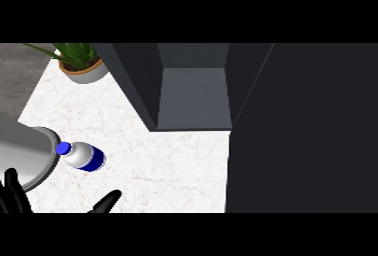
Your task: Pick up the bottled water, place it into the cabinet and close the cabinet
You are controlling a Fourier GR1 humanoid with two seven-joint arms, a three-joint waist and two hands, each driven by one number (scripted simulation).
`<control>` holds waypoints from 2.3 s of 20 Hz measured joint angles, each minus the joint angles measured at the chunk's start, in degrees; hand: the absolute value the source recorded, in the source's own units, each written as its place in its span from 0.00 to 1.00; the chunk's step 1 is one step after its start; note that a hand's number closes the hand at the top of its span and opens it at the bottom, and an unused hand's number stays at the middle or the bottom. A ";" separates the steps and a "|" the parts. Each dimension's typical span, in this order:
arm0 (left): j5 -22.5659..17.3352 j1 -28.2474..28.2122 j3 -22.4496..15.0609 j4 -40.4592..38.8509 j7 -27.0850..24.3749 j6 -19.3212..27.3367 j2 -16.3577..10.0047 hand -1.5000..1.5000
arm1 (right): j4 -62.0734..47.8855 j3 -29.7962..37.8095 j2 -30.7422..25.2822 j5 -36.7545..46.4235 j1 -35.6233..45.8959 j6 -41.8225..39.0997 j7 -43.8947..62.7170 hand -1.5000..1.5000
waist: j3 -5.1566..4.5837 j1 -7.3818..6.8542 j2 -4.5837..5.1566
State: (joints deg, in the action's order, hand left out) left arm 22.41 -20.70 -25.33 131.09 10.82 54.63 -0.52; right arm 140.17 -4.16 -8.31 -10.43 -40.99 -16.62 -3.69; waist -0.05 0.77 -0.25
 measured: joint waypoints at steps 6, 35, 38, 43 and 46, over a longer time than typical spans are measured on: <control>-8.06 0.87 4.40 -3.97 -3.47 0.45 0.18 0.00 | -0.12 0.52 0.24 0.08 -2.91 -1.87 -2.70 0.00 | -0.05 -0.10 0.01; -50.34 13.64 33.82 -56.28 -45.01 -25.48 0.41 0.00 | 0.87 1.18 0.06 0.87 -20.33 -9.89 -17.53 0.00 | -0.11 0.38 0.24; -51.92 16.33 35.22 -61.99 -48.08 -26.80 0.06 0.00 | 0.45 2.61 -0.31 0.87 -21.57 -11.02 -19.16 0.00 | -0.09 0.41 0.25; -53.30 19.59 38.96 -70.22 -52.20 -30.14 -1.12 0.00 | 0.20 4.04 -0.35 0.80 -23.06 -11.99 -20.58 0.00 | -0.08 0.32 0.30; -53.93 22.01 40.77 -75.22 -54.98 -32.37 -1.74 0.00 | 0.15 3.71 0.05 0.85 -23.00 -11.95 -20.73 0.00 | -0.05 0.25 0.33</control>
State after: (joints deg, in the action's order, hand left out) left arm -31.51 1.31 15.44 55.87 -44.17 22.27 -2.25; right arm 140.32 -0.45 -8.27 -9.58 -63.99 -28.57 -24.42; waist -0.10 1.03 0.07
